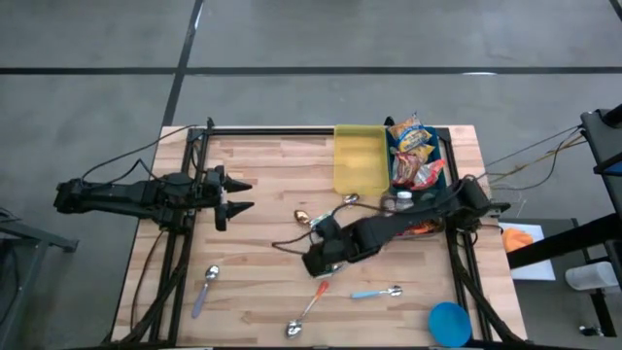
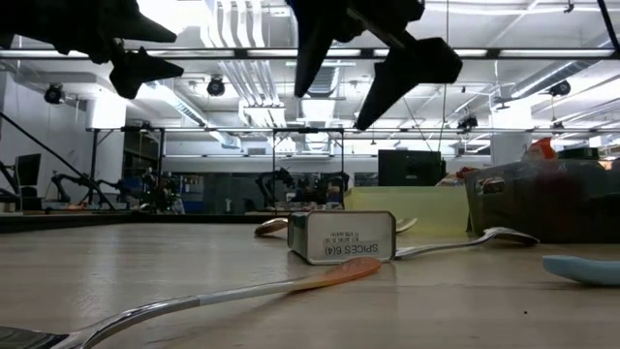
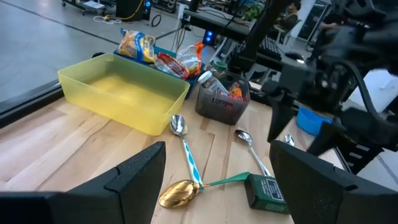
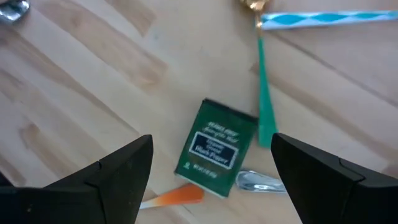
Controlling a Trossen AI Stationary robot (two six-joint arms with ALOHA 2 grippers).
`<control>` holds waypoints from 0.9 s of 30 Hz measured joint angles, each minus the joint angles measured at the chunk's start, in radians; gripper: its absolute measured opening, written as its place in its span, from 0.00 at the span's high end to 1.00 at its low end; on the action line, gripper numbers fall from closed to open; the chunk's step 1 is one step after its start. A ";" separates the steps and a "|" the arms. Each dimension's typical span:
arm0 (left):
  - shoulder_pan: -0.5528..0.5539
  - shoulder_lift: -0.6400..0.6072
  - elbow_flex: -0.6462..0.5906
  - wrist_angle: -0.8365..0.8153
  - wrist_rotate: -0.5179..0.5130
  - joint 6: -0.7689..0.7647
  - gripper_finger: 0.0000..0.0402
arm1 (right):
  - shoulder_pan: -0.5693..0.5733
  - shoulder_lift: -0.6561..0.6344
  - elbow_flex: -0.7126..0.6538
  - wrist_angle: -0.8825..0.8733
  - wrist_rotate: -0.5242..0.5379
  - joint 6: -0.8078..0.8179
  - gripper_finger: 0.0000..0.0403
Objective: Pick & Place Food Item
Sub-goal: Put the black seasoning can into the black bin
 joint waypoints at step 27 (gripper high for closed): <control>0.000 0.000 0.000 -0.223 -0.001 0.000 0.28 | 0.026 0.275 0.246 -0.190 0.013 0.055 0.19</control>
